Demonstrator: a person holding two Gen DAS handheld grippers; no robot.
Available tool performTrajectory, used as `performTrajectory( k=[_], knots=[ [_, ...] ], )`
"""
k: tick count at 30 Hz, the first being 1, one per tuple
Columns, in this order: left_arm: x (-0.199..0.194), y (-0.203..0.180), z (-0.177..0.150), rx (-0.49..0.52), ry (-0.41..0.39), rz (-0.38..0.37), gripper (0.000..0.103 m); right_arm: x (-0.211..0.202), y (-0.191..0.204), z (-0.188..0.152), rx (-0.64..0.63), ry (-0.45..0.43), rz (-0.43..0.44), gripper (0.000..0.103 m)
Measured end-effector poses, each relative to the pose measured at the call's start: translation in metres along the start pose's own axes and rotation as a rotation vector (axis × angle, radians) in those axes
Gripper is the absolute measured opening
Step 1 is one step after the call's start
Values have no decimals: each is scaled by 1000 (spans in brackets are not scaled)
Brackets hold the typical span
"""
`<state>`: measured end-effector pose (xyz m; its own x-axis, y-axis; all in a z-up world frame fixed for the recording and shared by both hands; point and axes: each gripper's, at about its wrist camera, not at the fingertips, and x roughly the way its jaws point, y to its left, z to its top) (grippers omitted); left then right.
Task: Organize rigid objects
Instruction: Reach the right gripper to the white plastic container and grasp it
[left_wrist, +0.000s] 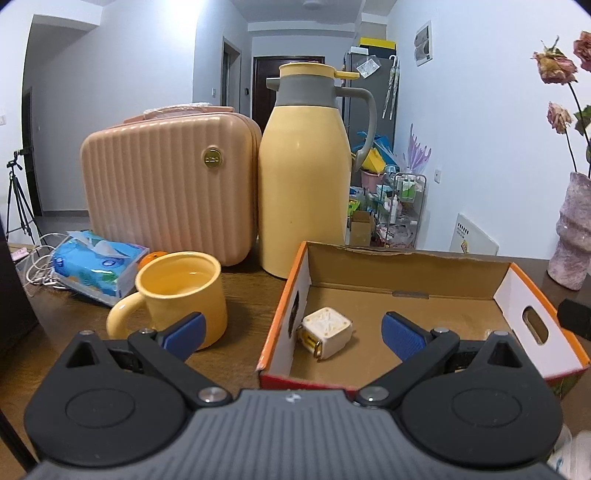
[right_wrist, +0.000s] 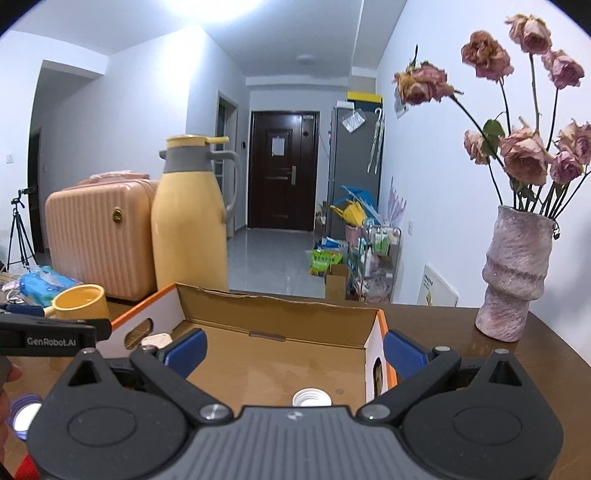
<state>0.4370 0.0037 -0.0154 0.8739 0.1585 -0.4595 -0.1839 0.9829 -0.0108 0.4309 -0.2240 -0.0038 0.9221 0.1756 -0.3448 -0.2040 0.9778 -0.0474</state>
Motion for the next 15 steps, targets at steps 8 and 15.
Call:
performTrajectory(
  k=[8,15],
  knots=[
    [-30,10,-21,10,-10,-23,103,-36,15,-20,-15,-57,-9,102],
    [-59,21,-36,9,-29,-22,103,-68,23,-37,-20,-112,-26,102]
  ],
)
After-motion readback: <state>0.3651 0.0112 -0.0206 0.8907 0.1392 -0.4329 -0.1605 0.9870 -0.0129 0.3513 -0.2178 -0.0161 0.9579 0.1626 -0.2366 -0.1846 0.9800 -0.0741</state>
